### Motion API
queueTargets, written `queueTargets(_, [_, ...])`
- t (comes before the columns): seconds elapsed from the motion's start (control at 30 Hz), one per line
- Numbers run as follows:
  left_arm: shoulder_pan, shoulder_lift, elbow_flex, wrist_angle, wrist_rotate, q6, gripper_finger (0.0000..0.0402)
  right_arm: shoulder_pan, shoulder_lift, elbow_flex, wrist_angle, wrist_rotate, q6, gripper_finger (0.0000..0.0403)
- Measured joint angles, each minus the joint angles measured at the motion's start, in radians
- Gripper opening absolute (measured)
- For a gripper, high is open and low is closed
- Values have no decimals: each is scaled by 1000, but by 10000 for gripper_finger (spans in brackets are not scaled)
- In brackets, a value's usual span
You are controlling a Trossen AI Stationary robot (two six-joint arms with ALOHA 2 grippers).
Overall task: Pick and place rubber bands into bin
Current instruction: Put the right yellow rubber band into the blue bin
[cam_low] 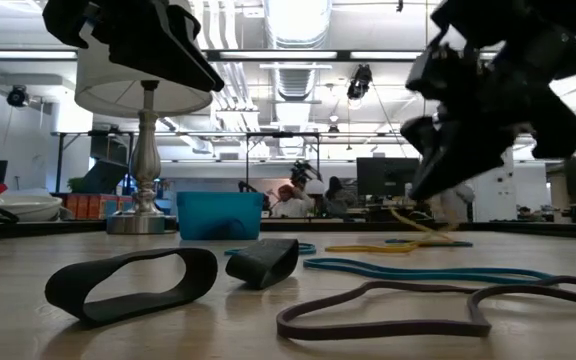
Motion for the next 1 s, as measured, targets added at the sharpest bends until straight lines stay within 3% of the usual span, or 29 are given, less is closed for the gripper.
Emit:
queueTargets(0.23, [0, 0, 0, -4, -1, 0, 135, 1, -38, 63, -40, 5, -76, 8])
queueTargets(0.6, [0, 0, 0, 3, -1, 1, 135, -8, -37, 222, -36, 136, -330, 8])
queueTargets(0.83, [0, 0, 0, 0, -15, 1, 135, -82, -37, 310, 72, 135, -464, 8])
queueTargets(1.0, [-1, -5, 0, -80, -51, -32, 135, -167, -35, 335, 160, 62, -506, 8])
